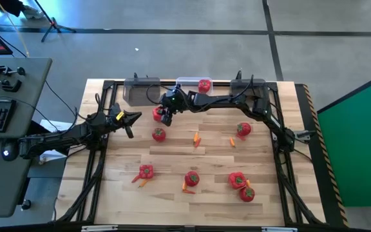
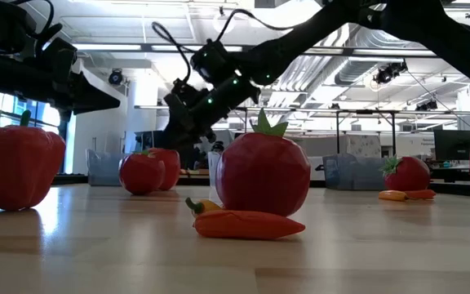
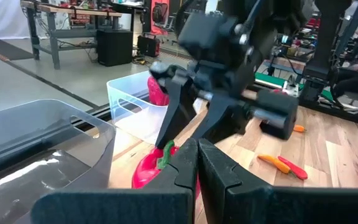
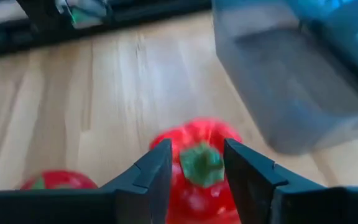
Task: Sort produce into baskets
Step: Put the red bell pepper into the transparent bin
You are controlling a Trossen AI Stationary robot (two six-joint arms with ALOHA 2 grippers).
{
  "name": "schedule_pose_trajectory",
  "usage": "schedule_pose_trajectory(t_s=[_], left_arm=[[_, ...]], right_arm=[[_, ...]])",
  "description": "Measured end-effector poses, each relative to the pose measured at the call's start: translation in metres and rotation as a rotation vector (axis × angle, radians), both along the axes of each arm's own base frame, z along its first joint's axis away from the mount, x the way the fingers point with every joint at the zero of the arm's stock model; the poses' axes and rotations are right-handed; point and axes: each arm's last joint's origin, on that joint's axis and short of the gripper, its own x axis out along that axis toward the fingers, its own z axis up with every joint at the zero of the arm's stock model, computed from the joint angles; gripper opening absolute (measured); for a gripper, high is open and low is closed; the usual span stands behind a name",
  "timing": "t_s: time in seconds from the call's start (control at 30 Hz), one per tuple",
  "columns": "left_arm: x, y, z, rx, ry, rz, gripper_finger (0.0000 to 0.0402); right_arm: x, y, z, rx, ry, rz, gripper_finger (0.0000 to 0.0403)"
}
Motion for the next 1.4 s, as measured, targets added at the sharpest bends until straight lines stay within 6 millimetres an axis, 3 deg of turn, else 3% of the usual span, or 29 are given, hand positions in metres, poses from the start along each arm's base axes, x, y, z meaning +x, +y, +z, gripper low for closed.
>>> schedule_pose_trajectory(t_s=[0.23, 0.33, 0.53, 0.73, 0.97, 1.2, 1.4], left_arm=[[0.000, 0.000, 0.000, 0.000, 0.001, -0.001, 0.0000], [0.000, 0.000, 0.000, 0.000, 0.001, -0.001, 0.0000], [0.000, 0.000, 0.000, -0.001, 0.001, -0.004, 0.0000], [0.000, 0.000, 0.000, -0.001, 0.001, -0.004, 0.0000], [0.000, 0.000, 0.000, 0.000, 0.001, -0.005, 0.0000], [0.000, 0.000, 0.000, 0.000, 0.002, -0.005, 0.0000], [0.000, 0.000, 0.000, 0.000, 0.002, -0.005, 0.0000]], right_arm=[[0.001, 0.000, -0.003, -0.002, -0.009, 0.002, 0.0127], [0.002, 0.000, -0.002, -0.008, -0.020, 0.003, 0.0101], [0.002, 0.000, -0.002, -0.016, -0.022, 0.009, 0.0013], [0.001, 0.000, 0.001, 0.005, -0.022, 0.019, 0.0009], [-0.014, -0.009, 0.051, -0.023, -0.092, 0.003, 0.0005], [-0.052, -0.034, 0.103, -0.156, -0.028, -0.111, 0.0003], [-0.077, -0.068, 0.106, -0.182, 0.058, -0.156, 0.0002]])
